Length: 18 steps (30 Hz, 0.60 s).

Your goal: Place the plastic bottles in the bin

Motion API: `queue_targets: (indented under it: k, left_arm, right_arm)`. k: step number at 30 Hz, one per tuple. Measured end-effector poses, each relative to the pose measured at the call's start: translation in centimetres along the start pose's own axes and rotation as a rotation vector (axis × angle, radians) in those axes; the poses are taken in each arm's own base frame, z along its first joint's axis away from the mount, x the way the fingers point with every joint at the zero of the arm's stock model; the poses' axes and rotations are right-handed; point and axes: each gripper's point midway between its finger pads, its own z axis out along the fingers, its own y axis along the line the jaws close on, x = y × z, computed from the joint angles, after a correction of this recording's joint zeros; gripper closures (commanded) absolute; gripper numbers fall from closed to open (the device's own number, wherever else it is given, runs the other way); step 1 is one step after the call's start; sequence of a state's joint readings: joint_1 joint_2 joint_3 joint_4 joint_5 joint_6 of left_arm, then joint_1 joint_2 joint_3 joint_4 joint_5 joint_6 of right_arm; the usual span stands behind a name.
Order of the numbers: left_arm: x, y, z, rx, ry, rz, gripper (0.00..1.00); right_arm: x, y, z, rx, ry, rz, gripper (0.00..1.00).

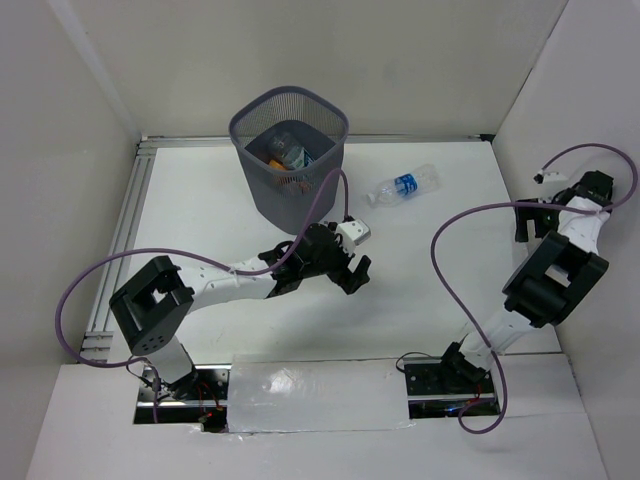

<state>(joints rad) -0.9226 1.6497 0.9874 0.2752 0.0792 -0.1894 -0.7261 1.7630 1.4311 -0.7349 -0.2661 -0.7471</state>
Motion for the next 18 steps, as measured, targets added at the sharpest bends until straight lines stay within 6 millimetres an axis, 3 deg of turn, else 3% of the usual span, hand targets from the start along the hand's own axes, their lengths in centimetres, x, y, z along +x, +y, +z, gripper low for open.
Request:
queue_targets:
  k: [9,12,18]
  left_arm:
    - [0.1,-0.2,0.0,0.003,0.009,0.001,0.00]
    - [-0.2,-0.6,0.0,0.010,0.007,0.007,0.00]
    - [-0.6,-0.9,0.1,0.009,0.002,0.012,0.00]
  right_arm:
    - [-1.5,-0.5,0.0,-0.048,-0.034,-0.057,0.03]
    - [-2.3,-1.3,1.2,-0.068,-0.044,-0.089,0.03]
    - [-1.3,-0.9,3.8,-0.125,-0.014,-0.146,0.03]
